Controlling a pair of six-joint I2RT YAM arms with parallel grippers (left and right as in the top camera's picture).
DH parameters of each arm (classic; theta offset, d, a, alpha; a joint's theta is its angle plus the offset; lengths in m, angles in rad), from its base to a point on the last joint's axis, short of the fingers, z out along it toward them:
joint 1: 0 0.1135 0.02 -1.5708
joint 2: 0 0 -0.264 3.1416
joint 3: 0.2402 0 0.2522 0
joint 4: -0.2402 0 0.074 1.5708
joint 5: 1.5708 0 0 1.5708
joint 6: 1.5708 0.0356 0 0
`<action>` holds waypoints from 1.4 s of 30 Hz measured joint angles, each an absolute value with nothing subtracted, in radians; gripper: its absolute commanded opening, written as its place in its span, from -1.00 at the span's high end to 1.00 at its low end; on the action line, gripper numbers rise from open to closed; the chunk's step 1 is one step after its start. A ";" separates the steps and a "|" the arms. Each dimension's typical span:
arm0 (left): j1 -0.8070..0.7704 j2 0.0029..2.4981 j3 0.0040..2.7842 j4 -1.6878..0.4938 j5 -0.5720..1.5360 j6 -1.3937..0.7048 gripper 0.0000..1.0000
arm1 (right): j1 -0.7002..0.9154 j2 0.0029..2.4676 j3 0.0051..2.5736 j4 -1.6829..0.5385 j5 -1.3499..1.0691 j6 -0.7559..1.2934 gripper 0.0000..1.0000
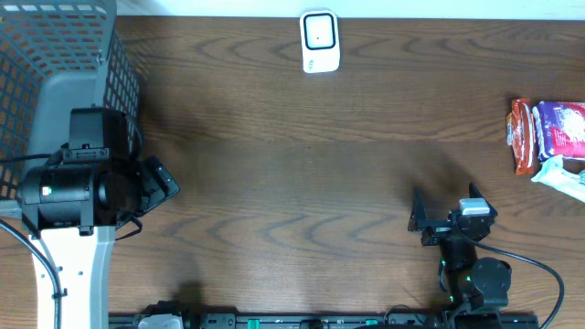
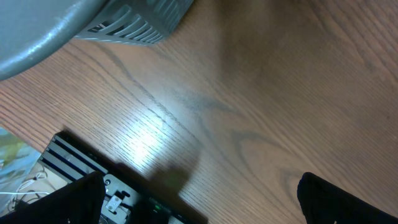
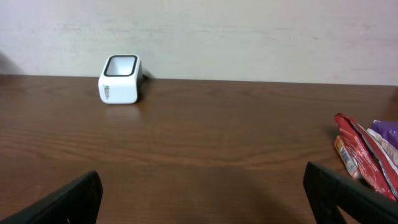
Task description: Scan the item barcode
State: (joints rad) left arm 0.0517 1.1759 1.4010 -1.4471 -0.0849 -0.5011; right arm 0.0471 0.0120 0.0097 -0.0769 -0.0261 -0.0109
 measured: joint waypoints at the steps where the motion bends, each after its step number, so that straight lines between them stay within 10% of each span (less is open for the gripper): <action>1: 0.052 1.176 1.401 -1.447 -0.085 -0.501 -0.97 | 0.047 0.012 0.010 -0.077 -0.027 -0.010 -0.99; 42: 0.052 1.176 1.401 -1.447 -0.085 -0.501 -0.96 | 0.038 0.012 0.010 -0.075 -0.027 0.015 -0.99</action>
